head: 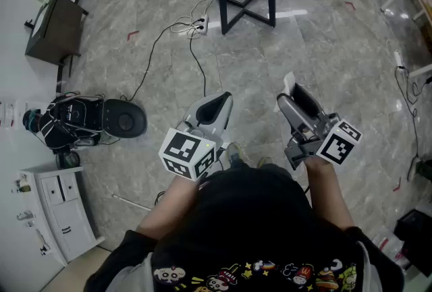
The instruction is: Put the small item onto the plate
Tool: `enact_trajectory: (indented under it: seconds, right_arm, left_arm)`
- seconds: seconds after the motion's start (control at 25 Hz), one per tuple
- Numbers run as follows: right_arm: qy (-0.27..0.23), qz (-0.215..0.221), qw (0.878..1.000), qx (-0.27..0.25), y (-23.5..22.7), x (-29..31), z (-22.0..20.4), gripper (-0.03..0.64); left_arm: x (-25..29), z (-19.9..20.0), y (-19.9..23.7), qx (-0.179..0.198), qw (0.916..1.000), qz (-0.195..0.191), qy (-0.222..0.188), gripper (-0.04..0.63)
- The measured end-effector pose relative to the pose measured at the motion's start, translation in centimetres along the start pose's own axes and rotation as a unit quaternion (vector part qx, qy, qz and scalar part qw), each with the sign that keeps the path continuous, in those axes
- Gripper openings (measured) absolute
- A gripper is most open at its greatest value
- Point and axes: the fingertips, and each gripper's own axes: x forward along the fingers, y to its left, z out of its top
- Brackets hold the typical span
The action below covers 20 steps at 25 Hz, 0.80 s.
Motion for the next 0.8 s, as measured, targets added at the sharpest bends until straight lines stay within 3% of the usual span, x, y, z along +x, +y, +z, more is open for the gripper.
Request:
enact_trajectory:
  seconds: [0.12,0.28,0.8]
  right_arm:
    - [0.010,-0.018,0.999,-0.030,-0.4,1.0,-0.4,0.334]
    - [0.017,-0.014,0.999,-0.030,-1.4,1.7,0.4,0.334]
    - [0.039,0.004,0.996,-0.081,-7.5,1.9,8.1,0.336]
  left_arm:
    - [0.9,0.9,1.1,-0.004,0.9999,0.008,-0.006,0.000]
    - [2.3,1.4,0.9,0.000,1.0000,0.005,-0.006,0.000]
    - [10.8,3.3,0.0,-0.013,0.9989,0.039,-0.025,0.000]
